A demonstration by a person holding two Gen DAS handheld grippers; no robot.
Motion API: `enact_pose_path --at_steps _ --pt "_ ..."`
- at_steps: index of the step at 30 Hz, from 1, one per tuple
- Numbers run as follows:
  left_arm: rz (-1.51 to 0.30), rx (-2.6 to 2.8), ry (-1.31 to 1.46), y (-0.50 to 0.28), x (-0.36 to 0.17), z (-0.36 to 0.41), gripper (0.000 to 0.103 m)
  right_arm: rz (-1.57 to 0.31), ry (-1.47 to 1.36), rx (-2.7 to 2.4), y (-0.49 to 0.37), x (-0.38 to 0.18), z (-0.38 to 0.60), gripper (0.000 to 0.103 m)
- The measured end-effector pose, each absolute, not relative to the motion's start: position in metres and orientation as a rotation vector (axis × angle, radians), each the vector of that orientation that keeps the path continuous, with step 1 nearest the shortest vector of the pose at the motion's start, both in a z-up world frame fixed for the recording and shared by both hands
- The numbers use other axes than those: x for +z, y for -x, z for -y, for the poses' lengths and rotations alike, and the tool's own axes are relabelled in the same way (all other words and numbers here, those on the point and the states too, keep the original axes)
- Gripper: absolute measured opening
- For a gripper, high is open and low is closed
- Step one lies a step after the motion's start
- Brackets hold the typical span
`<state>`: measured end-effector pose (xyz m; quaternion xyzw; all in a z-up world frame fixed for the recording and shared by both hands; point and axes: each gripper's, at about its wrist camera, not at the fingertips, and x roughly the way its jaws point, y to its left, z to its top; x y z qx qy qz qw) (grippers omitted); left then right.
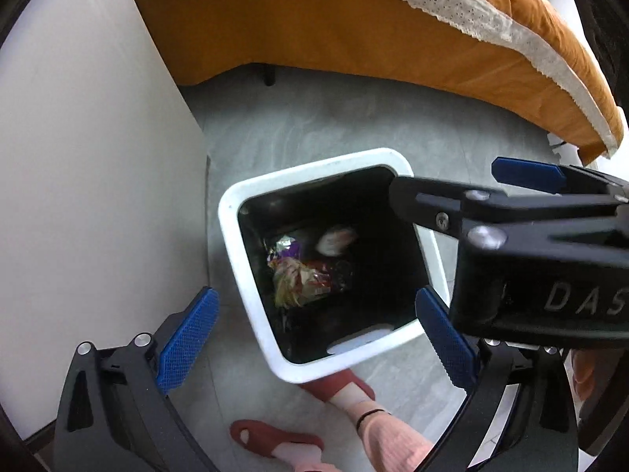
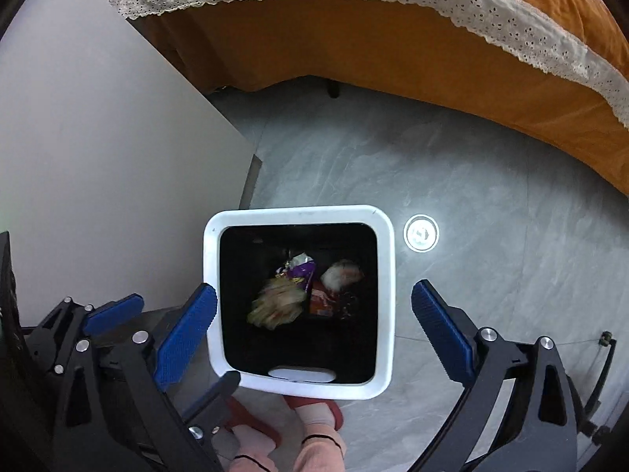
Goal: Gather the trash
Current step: 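Carry both wrappers over the white bin and open both tools, then raise both open tools from the bin back to the desk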
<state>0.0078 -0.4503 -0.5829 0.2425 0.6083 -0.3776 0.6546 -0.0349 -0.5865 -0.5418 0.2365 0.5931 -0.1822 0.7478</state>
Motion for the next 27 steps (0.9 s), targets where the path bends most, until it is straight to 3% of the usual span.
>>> enact_pose_path --at_steps 10,27 --pt "-1.313 -0.853 -0.492 -0.011 -0.511 0.449 0.098 -1.245 -0.479 -0.392 0.034 -0.483 0.582 0.099" --pt "-1.031 -0.851 -0.386 0.006 -0.27 0.423 0.098 -0.888 -0.385 -0.419 0.077 -0.231 0.567 0.099"
